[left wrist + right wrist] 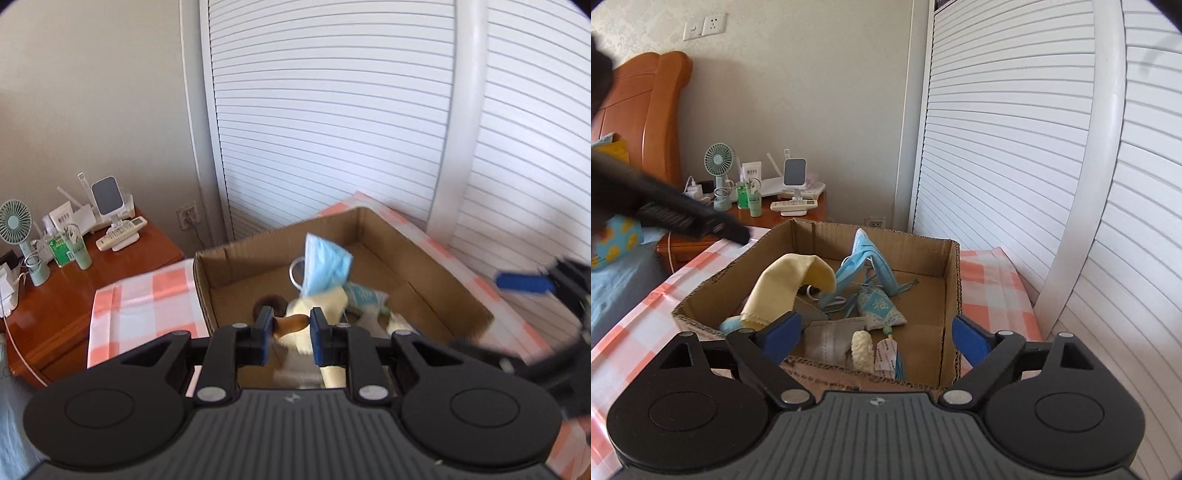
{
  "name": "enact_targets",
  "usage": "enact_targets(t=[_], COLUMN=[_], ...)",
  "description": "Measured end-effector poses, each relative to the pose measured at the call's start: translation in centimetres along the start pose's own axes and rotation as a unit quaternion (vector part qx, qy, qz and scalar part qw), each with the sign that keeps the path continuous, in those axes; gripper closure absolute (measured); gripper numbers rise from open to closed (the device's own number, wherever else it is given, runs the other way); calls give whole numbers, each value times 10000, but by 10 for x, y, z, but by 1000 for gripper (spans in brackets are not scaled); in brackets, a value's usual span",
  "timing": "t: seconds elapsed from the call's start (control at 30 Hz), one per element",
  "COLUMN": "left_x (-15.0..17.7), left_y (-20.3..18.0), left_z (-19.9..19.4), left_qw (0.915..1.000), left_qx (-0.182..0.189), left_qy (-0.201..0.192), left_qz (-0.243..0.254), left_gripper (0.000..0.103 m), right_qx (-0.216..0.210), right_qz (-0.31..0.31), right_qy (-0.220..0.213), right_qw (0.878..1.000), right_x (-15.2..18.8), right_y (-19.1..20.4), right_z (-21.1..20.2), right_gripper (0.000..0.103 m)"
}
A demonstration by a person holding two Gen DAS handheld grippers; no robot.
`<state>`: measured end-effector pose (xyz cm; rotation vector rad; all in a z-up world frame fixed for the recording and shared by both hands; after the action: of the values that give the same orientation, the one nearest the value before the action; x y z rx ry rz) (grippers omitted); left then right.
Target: Organize soft objects
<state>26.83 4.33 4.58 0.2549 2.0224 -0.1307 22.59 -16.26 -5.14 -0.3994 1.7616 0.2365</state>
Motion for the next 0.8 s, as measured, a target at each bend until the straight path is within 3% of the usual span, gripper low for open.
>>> enact_targets(t=[0.13, 0.23, 0.3, 0.33, 0.37, 0.57, 0.8], left_x=[-19, -27, -28, -28, -27, -19, 2], left_y=[10, 15, 18, 20, 21, 21, 2], left_z=[30, 54, 63, 67, 68, 47, -19], left_qw=[9998, 9997, 9992, 9989, 9988, 9983, 9977], left_qx=[-149, -249, -398, -453, -488, -556, -623], left_qy=[-70, -28, -18, -14, 0, 17, -264], left_qz=[-67, -41, -80, -83, -103, -175, 61], left_gripper=[84, 76, 52, 28, 12, 4, 1], right_qx=[-8, 8, 58, 66, 70, 109, 420], right_qz=[33, 31, 28, 49, 86, 194, 394], right_qy=[7, 28, 14, 1, -15, 95, 309], right_qw=[10000, 10000, 10000, 10000, 9999, 9997, 9979], right_x=[0, 1, 1, 1, 1, 2, 0], right_y=[2, 4, 5, 5, 5, 9, 18], right_z=[-9, -13, -17, -20, -23, -38, -61], right_gripper=[10, 9, 5, 2, 2, 0, 0])
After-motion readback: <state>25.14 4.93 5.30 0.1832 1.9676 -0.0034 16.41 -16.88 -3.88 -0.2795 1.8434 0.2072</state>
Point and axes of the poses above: each gripper's, at about its wrist camera, not at the fingertips, and z roughly the way its jaws point, y to its left, x to its underside, the point moved 2 cm from there along z, roughly the way its jaws point, and after that the axes turned 13 degrees about -y, right-handed, at the moved point
